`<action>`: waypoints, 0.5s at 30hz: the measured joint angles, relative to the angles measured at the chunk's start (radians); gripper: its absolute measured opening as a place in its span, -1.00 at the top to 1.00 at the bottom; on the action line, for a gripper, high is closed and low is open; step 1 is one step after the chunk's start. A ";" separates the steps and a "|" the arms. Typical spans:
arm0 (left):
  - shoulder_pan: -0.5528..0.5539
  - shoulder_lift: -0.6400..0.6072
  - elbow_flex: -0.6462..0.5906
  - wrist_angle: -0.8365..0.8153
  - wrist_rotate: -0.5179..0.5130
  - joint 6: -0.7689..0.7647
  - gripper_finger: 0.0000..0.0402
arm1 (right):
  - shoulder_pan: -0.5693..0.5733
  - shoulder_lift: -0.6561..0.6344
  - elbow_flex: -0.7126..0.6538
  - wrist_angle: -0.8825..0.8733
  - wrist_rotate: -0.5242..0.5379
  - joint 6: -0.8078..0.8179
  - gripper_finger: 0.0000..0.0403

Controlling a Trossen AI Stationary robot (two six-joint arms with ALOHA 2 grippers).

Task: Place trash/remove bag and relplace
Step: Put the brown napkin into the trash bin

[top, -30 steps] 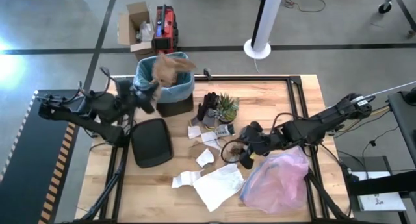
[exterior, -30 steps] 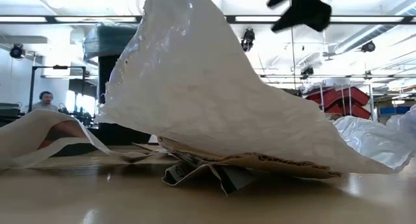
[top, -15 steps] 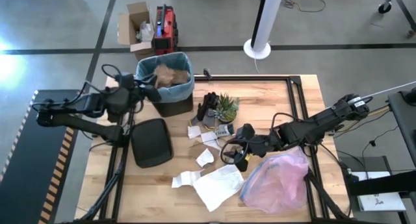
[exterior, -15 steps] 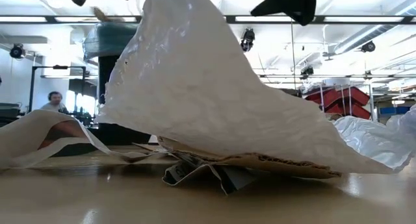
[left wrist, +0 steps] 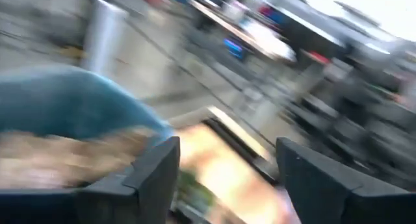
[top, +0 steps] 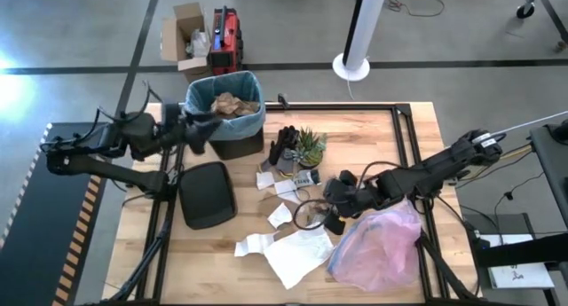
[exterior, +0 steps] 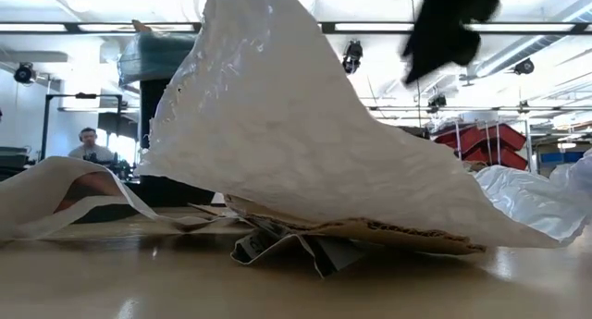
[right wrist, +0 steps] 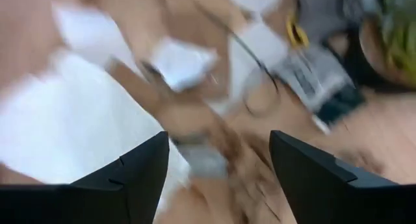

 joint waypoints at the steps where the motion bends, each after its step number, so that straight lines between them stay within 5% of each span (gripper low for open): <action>1: -0.001 0.000 0.000 0.002 0.066 -0.004 -0.25 | 0.000 0.009 -0.017 -0.004 -0.009 0.002 -0.22; 6: -0.026 0.037 -0.028 0.000 0.265 -0.091 -0.34 | 0.000 0.070 -0.099 0.032 -0.071 0.028 -0.17; 15: -0.188 0.166 -0.054 0.101 0.284 -0.059 -0.41 | 0.000 0.245 -0.138 0.050 -0.076 0.123 -0.01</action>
